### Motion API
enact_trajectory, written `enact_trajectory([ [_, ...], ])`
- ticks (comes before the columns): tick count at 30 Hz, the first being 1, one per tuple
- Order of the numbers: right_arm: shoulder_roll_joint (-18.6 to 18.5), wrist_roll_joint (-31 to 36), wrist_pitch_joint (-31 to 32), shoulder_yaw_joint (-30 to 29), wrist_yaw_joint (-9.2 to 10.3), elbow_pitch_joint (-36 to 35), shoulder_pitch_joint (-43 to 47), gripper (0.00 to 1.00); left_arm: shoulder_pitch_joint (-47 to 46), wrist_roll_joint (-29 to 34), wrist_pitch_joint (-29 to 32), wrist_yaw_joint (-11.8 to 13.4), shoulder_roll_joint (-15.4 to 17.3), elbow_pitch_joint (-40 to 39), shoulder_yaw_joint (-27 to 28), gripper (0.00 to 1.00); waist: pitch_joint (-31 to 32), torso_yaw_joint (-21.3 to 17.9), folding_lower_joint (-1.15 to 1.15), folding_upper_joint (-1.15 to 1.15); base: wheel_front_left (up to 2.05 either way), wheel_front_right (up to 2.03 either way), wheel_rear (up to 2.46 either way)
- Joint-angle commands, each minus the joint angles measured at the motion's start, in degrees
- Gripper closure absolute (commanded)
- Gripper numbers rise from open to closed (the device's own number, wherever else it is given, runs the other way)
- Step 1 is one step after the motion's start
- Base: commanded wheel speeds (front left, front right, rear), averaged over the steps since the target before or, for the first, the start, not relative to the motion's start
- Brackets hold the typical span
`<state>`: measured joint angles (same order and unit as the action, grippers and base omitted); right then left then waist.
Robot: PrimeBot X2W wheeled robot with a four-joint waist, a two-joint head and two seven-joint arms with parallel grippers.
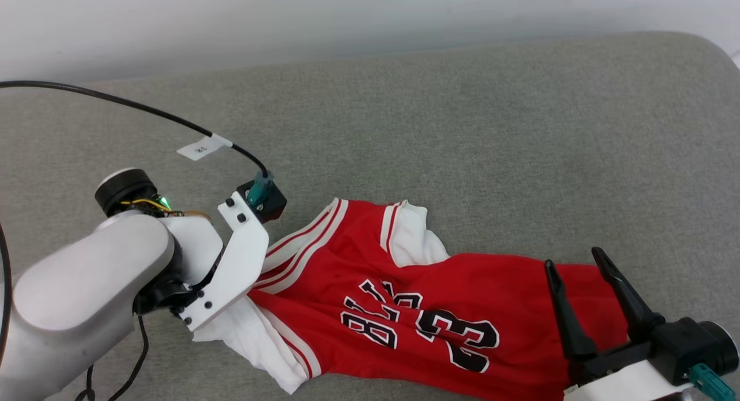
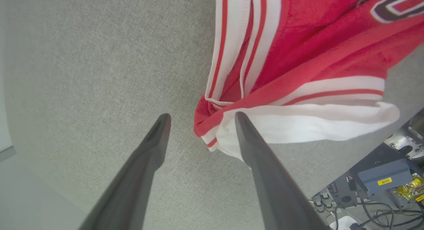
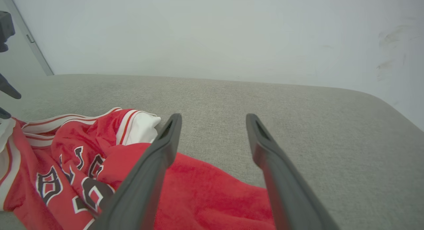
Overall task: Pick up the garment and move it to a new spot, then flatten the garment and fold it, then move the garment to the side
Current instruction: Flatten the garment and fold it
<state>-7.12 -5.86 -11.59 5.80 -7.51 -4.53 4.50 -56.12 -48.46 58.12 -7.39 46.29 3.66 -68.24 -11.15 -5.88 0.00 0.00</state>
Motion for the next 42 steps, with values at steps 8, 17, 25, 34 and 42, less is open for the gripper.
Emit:
enact_trajectory([
  [8, 1.00, -0.01, -1.35, 1.46, 0.04, 1.89, -3.18, 0.00, -0.17, -2.50, 0.38, 0.05, 0.48, 2.31, -4.83, 0.00, -4.35, -2.08, 0.00, 0.00, 0.00, 0.00, 0.00],
  [17, 1.64, -0.04, -2.49, 2.31, 0.04, 3.82, -5.26, 0.00, 5.64, -0.66, 2.53, 0.03, -0.32, 2.04, -5.92, 1.00, -6.24, -2.67, 0.00, 0.00, 0.00, 0.00, 0.00],
  [25, 2.18, -0.51, -3.14, 1.49, 0.04, 4.73, -4.63, 0.00, -0.99, 0.52, -5.93, 0.06, 0.06, 0.16, -5.07, 1.00, -3.63, -2.43, 0.00, 0.00, 0.00, 0.00, 0.00],
  [34, 2.95, -0.56, -3.48, 0.51, 0.04, 4.46, -3.40, 0.00, -9.90, 4.48, -15.90, 0.06, -0.90, 1.86, -5.17, 1.00, -3.25, -4.17, 0.00, 0.00, 0.00, 0.00, 0.00],
  [42, 3.46, -0.74, -3.61, 0.21, 0.04, 4.52, -4.07, 0.00, -8.55, 5.66, -15.59, 0.06, 1.22, 12.18, -5.17, 1.00, -6.31, -6.03, 0.00, 0.00, 0.00, 0.00, 0.00],
])
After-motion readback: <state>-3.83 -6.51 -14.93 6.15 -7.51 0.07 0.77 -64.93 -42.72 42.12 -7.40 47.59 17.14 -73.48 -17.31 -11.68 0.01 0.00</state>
